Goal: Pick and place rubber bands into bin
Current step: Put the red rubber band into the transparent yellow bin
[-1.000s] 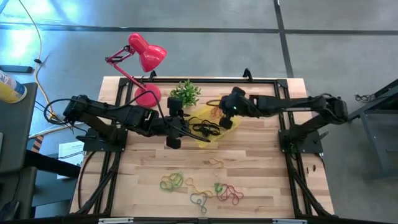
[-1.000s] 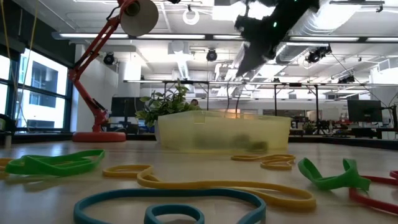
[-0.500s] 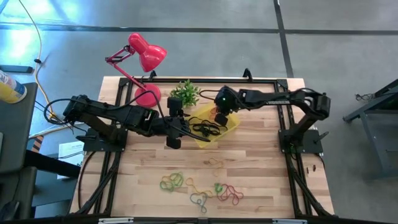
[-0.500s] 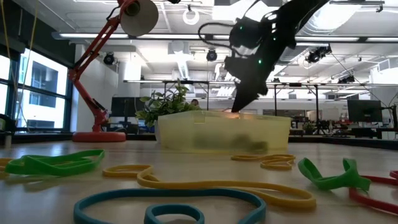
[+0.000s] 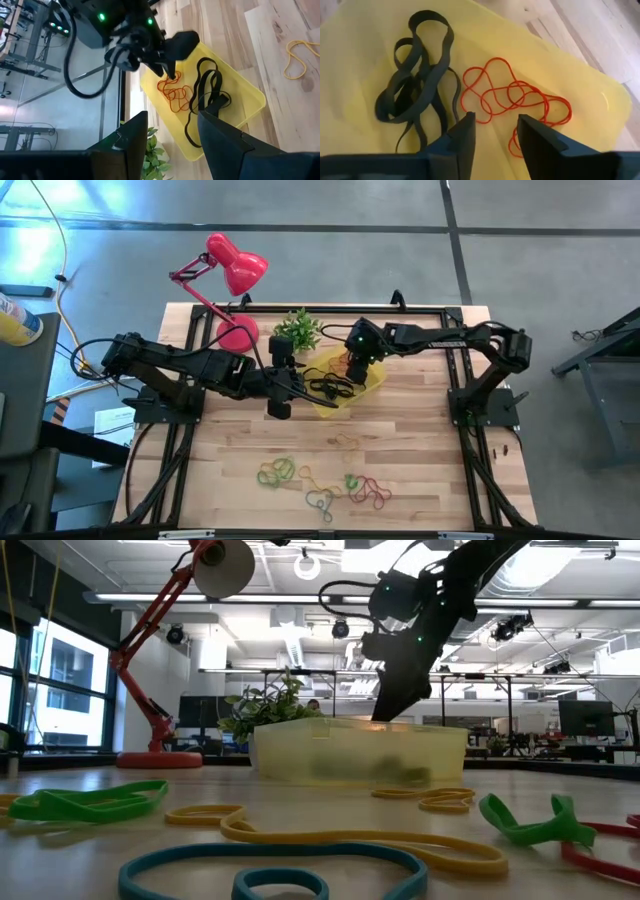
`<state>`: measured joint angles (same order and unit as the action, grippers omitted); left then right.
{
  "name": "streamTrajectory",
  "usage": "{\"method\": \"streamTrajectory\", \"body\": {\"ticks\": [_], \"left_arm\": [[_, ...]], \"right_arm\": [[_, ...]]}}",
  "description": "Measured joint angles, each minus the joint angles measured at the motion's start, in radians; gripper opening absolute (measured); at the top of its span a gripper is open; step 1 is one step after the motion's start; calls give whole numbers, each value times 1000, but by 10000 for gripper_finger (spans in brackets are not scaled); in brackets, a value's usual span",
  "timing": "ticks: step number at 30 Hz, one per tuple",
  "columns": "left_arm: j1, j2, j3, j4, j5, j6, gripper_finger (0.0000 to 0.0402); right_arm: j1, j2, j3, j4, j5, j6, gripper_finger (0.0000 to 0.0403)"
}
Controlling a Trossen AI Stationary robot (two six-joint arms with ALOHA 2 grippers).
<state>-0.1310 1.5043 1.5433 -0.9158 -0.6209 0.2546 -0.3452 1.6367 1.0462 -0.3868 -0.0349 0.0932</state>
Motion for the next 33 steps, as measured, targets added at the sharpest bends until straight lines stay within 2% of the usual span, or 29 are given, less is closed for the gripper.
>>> {"method": "streamTrajectory", "body": {"ticks": [8, 12, 16, 20, 25, 30, 33], "left_arm": [[0, 0, 0, -3, 0, 2, 161], [0, 0, 0, -3, 0, 3, 161], [0, 0, 0, -2, 0, 7, 161], [0, 0, 0, -1, 0, 6, 161], [0, 0, 0, 0, 0, 6, 161], [0, 15, 0, 2, 0, 6, 161], [0, 25, -1, 0, 7, 6, 161]], "right_arm": [[80, -205, 0, -126, -27, -15, 148], [188, -315, 0, -179, -59, 34, 139], [342, -377, 0, -232, -42, 125, 133], [520, -371, 0, -261, -13, 226, 129], [728, -314, 0, -245, 89, 349, 130], [867, -216, 0, -213, 175, 428, 129], [921, -132, 0, -166, 174, 434, 129]]}}
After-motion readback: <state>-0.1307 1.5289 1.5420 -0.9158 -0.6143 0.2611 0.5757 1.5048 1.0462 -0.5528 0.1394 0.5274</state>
